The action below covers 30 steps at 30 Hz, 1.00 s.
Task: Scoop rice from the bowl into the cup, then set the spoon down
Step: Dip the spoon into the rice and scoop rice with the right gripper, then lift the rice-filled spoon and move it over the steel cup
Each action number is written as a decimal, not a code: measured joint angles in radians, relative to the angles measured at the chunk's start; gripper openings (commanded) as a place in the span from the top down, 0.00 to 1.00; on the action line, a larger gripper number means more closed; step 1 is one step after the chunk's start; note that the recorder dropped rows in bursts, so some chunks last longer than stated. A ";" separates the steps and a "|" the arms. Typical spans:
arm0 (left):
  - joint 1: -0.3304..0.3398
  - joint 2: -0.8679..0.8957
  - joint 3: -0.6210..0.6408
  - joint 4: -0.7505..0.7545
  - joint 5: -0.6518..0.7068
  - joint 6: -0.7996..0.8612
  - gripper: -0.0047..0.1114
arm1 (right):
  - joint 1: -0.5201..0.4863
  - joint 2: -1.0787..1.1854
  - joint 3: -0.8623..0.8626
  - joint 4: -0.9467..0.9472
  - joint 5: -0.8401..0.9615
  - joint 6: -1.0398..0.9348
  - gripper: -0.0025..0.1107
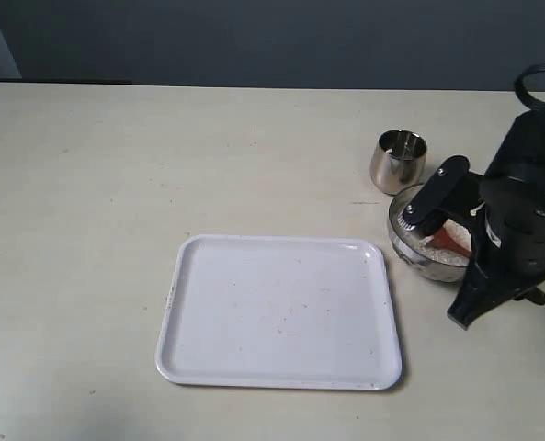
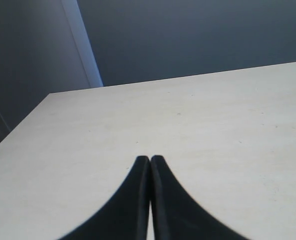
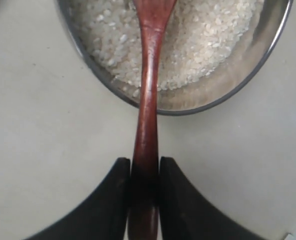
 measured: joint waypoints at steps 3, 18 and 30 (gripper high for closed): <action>0.000 0.000 0.000 0.000 0.000 0.000 0.96 | 0.000 -0.024 0.000 0.002 -0.002 0.007 0.99; 0.000 0.000 0.000 0.000 0.000 0.000 0.96 | -0.071 -0.090 0.000 0.045 0.029 0.013 0.99; 0.000 0.000 0.000 0.000 0.000 0.000 0.96 | -0.159 -0.135 -0.039 0.228 -0.019 -0.154 0.99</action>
